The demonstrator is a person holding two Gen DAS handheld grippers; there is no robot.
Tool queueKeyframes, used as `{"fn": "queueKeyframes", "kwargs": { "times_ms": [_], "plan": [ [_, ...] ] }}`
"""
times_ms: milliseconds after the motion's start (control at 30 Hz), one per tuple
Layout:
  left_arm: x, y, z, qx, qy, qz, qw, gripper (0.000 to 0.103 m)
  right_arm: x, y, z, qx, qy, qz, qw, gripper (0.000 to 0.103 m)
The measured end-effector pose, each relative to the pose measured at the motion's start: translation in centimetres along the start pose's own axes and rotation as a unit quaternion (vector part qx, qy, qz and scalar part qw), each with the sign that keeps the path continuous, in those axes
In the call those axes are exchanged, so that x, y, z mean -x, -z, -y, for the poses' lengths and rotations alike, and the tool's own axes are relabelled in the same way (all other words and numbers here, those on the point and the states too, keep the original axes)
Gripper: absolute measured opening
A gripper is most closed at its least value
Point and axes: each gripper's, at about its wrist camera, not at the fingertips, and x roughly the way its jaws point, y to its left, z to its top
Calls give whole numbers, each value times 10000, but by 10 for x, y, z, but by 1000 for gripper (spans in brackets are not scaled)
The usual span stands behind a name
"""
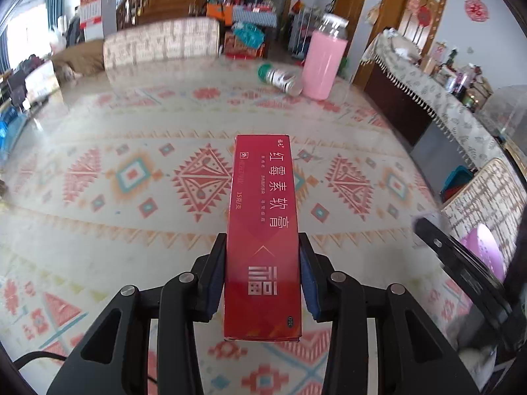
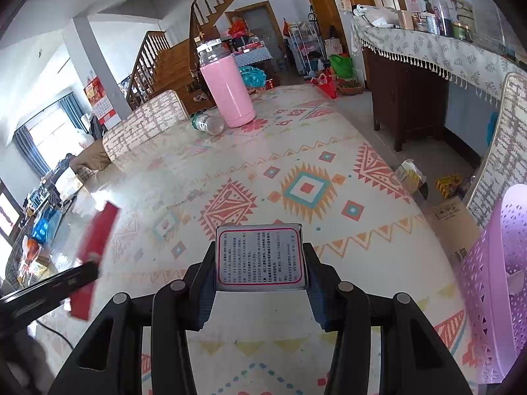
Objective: Collect trash
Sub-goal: 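Lower the left tool onto the red ointment box and close it, then lift the red ointment box with the left tool while the right lifts the white card box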
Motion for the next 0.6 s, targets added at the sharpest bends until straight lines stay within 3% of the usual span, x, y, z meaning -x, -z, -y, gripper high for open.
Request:
{"fn": "queueKeyframes", "kwargs": {
  "times_ms": [200, 400, 600],
  "plan": [
    [47, 24, -4, -150, -208, 430, 9987, 39, -2, 1, 1, 22, 120, 7, 9999, 51],
    [81, 40, -26, 137, -202, 629, 9977, 39, -1, 4, -2, 99, 328, 89, 9994, 51],
    [103, 52, -45, 221, -540, 841, 9947, 39, 10, 12, -14, 245, 319, 73, 9992, 51]
  ]
}}
